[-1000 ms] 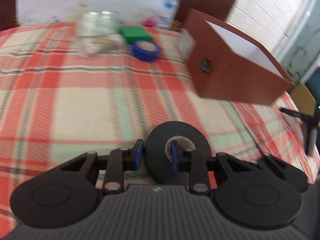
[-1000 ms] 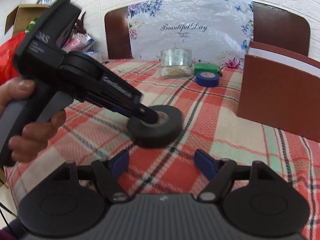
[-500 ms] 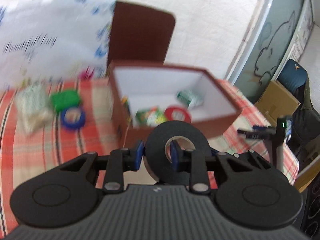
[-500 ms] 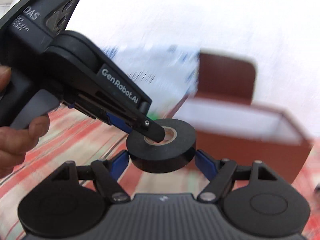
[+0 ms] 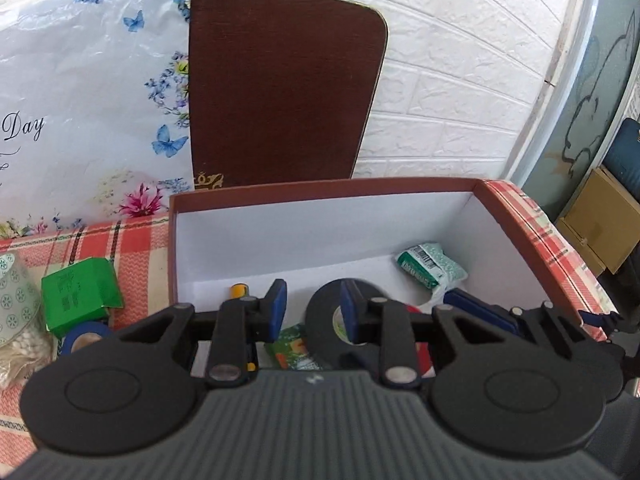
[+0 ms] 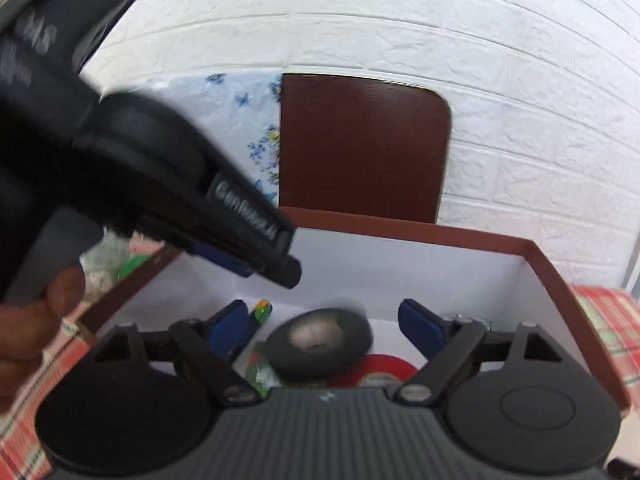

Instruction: Organize objects

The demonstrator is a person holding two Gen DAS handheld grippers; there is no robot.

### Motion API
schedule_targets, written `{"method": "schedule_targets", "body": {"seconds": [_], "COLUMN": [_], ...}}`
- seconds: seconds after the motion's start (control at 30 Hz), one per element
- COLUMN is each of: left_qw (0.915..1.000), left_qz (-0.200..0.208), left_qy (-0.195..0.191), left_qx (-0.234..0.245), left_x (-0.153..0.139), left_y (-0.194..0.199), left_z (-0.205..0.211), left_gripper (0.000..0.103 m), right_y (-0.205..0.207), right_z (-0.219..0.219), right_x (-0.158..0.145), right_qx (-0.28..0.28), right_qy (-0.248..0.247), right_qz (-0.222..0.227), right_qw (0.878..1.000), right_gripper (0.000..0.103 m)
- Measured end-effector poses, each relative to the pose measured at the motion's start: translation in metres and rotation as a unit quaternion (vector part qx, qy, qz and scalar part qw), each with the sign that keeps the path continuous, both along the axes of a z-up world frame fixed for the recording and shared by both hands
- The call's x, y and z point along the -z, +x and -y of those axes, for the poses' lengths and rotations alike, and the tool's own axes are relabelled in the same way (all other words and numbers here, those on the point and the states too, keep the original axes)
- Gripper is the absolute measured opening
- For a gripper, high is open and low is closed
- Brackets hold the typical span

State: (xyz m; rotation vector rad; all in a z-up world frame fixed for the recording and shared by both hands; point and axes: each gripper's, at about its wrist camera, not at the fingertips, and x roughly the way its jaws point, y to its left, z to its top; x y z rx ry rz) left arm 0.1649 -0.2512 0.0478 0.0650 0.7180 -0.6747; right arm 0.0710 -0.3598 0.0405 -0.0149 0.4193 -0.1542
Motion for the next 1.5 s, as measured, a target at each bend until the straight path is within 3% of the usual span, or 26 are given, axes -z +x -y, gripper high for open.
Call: {"method": "schedule_targets", "body": {"seconds": [0.1, 0.27, 0.4, 0.53, 0.63, 0.8, 0.87, 1.0, 1.07, 1.2, 1.3, 1.4, 1.5], "left_qw": [0.9998, 0.9980, 0.9968, 0.9950, 0.9883, 0.9662, 0.9579, 0.9588, 0.9611, 0.9608, 0.9603, 0.9610, 0.9610], "left_qz": [0.016, 0.029, 0.033, 0.011, -0.003, 0.019, 0.015, 0.079, 0.075, 0.068, 0.071, 0.068, 0.064], "left_qy": [-0.005, -0.054, -0.055, -0.011, 0.026, 0.071, 0.066, 0.030, 0.011, -0.025, -0.026, -0.036, -0.045], "left_qx": [-0.005, -0.015, -0.048, -0.099, -0.150, -0.247, -0.279, -0.271, -0.266, -0.267, -0.269, -0.266, -0.265], "left_x": [-0.004, -0.015, -0.005, 0.026, 0.050, 0.077, 0.088, 0.105, 0.105, 0.105, 0.107, 0.108, 0.108], "left_y": [-0.016, -0.053, -0.078, -0.082, -0.075, -0.062, -0.056, -0.065, -0.064, -0.064, -0.065, -0.063, -0.062], "left_z": [-0.017, -0.068, -0.117, -0.162, -0.196, -0.262, -0.287, -0.305, -0.309, -0.317, -0.315, -0.317, -0.320], "left_gripper": [0.032, 0.032, 0.032, 0.032, 0.032, 0.032, 0.032, 0.041, 0.048, 0.048, 0.048, 0.048, 0.049], "right_y": [-0.017, -0.066, -0.108, -0.120, -0.106, -0.081, -0.067, -0.005, 0.030, 0.092, 0.129, 0.136, 0.117], "right_z": [-0.004, -0.020, -0.040, -0.068, -0.097, -0.149, -0.167, -0.195, -0.206, -0.207, -0.198, -0.190, -0.188], "right_x": [0.000, -0.004, -0.002, 0.014, 0.030, 0.041, 0.040, 0.029, 0.030, 0.046, 0.062, 0.067, 0.068], "right_qx": [0.008, 0.037, 0.033, -0.006, -0.045, -0.122, -0.132, -0.114, -0.096, -0.038, -0.011, -0.012, -0.032], "right_qy": [0.006, 0.023, 0.045, 0.077, 0.091, 0.072, 0.054, -0.004, -0.037, -0.072, -0.077, -0.054, -0.036], "right_qz": [0.018, 0.063, 0.090, 0.037, -0.020, -0.069, -0.077, -0.072, -0.068, -0.088, -0.129, -0.131, -0.132], "right_qw": [1.000, 0.997, 0.994, 0.996, 0.995, 0.988, 0.987, 0.991, 0.992, 0.993, 0.989, 0.990, 0.990], "right_gripper": [0.076, 0.076, 0.076, 0.074, 0.059, 0.033, 0.026, 0.028, 0.046, 0.050, 0.063, 0.060, 0.060]}}
